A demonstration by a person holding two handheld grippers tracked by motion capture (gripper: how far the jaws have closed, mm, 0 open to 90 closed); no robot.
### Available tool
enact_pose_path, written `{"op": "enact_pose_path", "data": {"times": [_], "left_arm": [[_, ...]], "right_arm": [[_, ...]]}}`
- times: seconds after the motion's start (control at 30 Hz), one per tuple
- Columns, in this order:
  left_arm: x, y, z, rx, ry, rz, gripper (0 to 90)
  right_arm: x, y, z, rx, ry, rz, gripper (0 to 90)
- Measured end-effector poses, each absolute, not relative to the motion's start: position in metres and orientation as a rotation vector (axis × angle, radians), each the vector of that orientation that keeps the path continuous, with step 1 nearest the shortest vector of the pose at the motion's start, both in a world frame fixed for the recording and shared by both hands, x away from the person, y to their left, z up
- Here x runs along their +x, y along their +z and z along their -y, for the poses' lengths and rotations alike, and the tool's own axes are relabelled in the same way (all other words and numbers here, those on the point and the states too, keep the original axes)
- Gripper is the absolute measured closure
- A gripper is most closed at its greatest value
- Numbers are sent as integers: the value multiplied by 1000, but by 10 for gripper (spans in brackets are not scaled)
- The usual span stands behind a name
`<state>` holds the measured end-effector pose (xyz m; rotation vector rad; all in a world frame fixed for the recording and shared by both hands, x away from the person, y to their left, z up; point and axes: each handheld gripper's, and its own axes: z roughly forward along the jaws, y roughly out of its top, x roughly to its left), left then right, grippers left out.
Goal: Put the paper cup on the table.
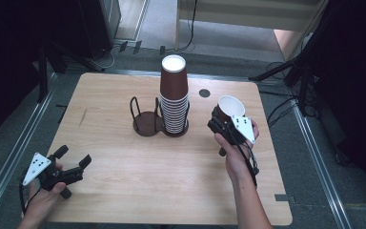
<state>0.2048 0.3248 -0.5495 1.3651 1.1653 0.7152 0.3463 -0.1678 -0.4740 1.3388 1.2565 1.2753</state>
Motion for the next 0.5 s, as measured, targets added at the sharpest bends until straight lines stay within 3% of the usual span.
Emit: {"op": "enact_pose_path", "data": {"times": [0.5], "left_arm": [[204, -552, -326, 1383, 743, -1173, 0]], "right_arm": [[387, -501, 172, 1317, 1210, -1260, 111]]}}
